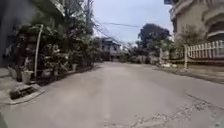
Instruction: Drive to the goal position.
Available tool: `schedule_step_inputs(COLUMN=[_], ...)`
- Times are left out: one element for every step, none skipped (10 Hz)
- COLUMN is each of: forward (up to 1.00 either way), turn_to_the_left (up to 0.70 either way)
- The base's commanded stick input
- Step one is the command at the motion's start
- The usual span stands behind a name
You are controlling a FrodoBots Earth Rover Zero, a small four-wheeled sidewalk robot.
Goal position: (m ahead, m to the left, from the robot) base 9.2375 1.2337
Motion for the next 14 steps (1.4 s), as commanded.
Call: schedule_step_inputs(forward=[1.00, 1.00, 1.00, 1.00, 1.00, 1.00, 1.00, 1.00, 1.00, 1.00, 1.00, 1.00, 1.00, 1.00], turn_to_the_left=[0.00, 0.00, 0.00, 0.00, 0.00, 0.00, 0.00, 0.00, 0.00, 0.00, 0.00, 0.00, 0.00, 0.00])
